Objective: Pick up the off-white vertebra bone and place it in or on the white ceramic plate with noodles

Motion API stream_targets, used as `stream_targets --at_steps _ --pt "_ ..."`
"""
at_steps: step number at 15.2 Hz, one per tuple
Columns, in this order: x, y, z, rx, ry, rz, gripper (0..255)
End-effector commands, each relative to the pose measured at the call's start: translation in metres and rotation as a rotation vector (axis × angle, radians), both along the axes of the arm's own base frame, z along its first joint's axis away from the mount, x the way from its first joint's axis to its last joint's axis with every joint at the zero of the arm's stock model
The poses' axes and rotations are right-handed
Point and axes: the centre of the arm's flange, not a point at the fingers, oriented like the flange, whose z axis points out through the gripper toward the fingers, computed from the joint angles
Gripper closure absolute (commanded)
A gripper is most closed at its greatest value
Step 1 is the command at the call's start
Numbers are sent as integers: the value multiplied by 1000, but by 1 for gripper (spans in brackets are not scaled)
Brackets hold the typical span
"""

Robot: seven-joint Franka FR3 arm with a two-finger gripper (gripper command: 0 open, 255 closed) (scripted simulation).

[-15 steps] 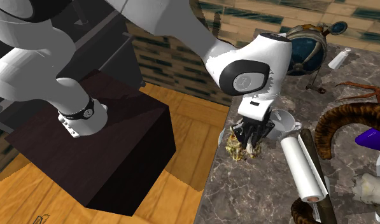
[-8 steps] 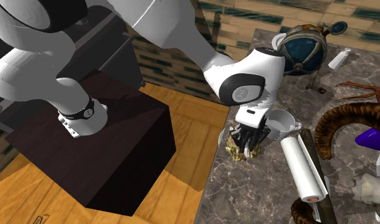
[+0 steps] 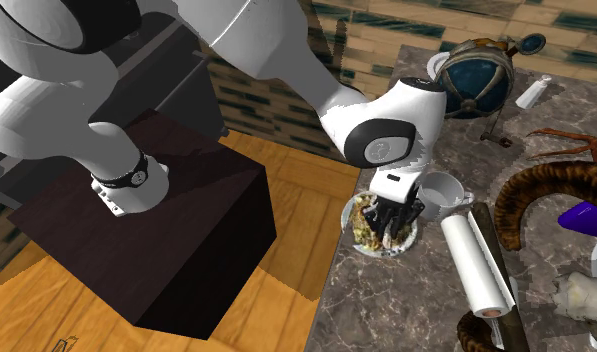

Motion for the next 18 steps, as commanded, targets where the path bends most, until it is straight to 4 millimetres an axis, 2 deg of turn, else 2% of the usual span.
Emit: stream_targets --at_steps 1,6,10,18 --pt "0 0 -1 -1 1 0 0" --pt "0 0 -1 -1 1 0 0" --pt "-10 14 46 -1 1 0 0" --pt "-10 14 46 -1 1 0 0"
